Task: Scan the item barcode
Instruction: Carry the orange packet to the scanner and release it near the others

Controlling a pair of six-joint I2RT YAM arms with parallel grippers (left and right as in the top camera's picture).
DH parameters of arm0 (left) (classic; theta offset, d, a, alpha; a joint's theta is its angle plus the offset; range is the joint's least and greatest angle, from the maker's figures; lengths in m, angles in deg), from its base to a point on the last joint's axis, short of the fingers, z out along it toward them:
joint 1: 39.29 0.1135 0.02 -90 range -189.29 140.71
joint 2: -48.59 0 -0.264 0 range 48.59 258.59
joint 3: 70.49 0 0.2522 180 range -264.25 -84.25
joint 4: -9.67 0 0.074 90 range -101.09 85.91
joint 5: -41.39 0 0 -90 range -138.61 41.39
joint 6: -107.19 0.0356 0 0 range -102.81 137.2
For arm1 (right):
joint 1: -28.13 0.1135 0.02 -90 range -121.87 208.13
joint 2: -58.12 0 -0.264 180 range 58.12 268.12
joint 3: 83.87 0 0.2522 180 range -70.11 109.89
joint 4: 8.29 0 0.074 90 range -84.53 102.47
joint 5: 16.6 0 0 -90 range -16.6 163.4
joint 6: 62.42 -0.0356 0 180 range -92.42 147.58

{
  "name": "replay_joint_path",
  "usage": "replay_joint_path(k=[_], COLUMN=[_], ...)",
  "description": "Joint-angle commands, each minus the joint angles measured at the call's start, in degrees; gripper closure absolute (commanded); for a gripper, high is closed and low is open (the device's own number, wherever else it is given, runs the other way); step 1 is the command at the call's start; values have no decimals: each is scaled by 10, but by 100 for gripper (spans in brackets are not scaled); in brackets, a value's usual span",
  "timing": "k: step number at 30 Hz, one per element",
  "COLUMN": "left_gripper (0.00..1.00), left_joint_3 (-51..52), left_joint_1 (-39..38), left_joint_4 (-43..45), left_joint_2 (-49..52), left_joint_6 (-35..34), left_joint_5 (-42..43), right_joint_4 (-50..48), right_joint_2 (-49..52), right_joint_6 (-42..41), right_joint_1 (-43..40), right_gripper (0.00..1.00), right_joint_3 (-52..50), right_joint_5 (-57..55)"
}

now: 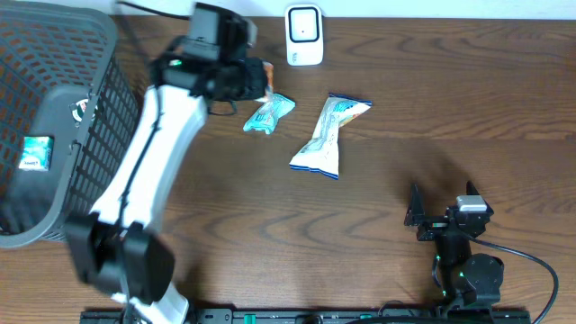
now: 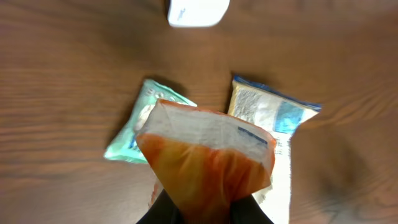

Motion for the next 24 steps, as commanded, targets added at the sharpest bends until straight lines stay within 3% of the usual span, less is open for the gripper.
replay_joint_path(k=[1, 4, 5, 6, 8, 11, 14, 24], left_gripper=[92, 92, 87, 76, 65, 38, 31, 30], left_joint_3=[-7, -7, -7, -7, -6, -5, -6, -10], left_joint_1=[-22, -36, -39, -45, -52, -59, -57, -9], left_joint_4=[13, 18, 17, 17, 15, 16, 25, 31], left_joint_2=[51, 97, 106, 119, 132, 138, 134, 17], left_joint_6=[-1, -1, -1, -1, -1, -1, 13, 12], left_joint_5=[-6, -6, -5, -5, -5, -5, -5, -5], right_joint_4=[2, 2, 2, 2, 2, 2, 2, 2], right_joint_2=[-2, -2, -2, -2, -2, -2, -2, -2], right_joint_6=[-6, -6, -6, -6, -6, -6, -6, -6], right_joint_1=[2, 2, 2, 2, 2, 2, 2, 2], right_gripper=[1, 1, 1, 1, 1, 1, 1, 1], right_joint_3=[-2, -2, -2, -2, -2, -2, -2, -2], right_joint_5=[-1, -1, -1, -1, -1, -1, -1, -1])
